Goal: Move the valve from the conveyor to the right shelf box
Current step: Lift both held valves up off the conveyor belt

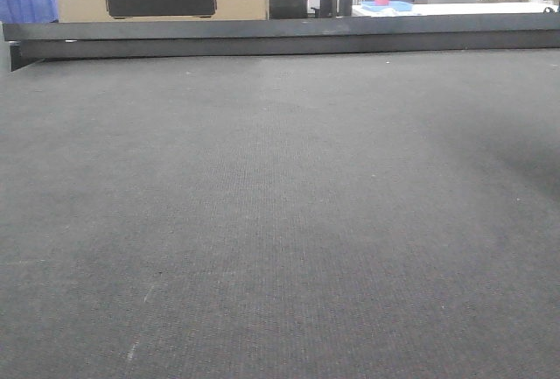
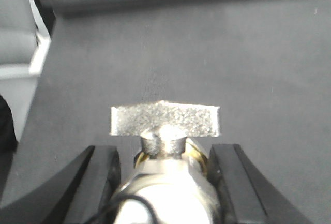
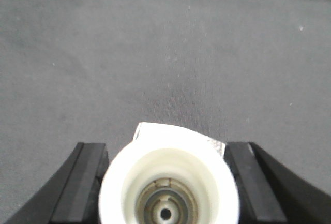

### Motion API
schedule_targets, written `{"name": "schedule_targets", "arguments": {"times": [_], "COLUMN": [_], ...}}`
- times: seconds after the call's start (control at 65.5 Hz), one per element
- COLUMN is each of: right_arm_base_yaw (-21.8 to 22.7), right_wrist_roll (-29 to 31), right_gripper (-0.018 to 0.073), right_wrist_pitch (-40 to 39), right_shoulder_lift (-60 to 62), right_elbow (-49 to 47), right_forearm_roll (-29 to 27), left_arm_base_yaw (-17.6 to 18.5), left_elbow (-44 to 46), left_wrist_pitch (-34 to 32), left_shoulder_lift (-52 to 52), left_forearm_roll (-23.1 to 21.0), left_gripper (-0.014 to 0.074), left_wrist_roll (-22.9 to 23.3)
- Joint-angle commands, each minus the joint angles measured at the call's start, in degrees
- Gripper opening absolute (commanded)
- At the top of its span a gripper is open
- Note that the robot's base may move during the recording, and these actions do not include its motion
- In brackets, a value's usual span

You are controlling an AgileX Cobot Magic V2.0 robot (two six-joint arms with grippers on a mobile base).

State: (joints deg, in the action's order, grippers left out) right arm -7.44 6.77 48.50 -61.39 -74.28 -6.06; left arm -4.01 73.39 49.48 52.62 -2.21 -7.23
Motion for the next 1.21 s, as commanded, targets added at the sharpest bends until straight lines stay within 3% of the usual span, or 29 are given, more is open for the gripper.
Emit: {"name": "schedule_targets", "arguments": {"times": [0.0,1.192], "right_arm_base_yaw": [0.0,0.0], "right_wrist_roll": [0.2,0.2], "right_gripper": [-0.0153,-0.0153], "right_wrist_pitch": [-3.6,-3.9], "right_shoulder_lift": [1.1,1.1], "right_elbow": [-1.0,-1.0], "right_forearm_roll": [0.1,0.1], "left_arm_base_yaw": [0.3,0.3], "left_elbow": [0.6,0.6], "left_wrist_pitch": [-3.8,-3.9], "left_shoulder_lift": [-0.7,-0.7], "left_forearm_roll": [-0.6,-0.5], "left_gripper": [-0.0111,-0.0111], "left_wrist_roll": [0.4,0.4]}}
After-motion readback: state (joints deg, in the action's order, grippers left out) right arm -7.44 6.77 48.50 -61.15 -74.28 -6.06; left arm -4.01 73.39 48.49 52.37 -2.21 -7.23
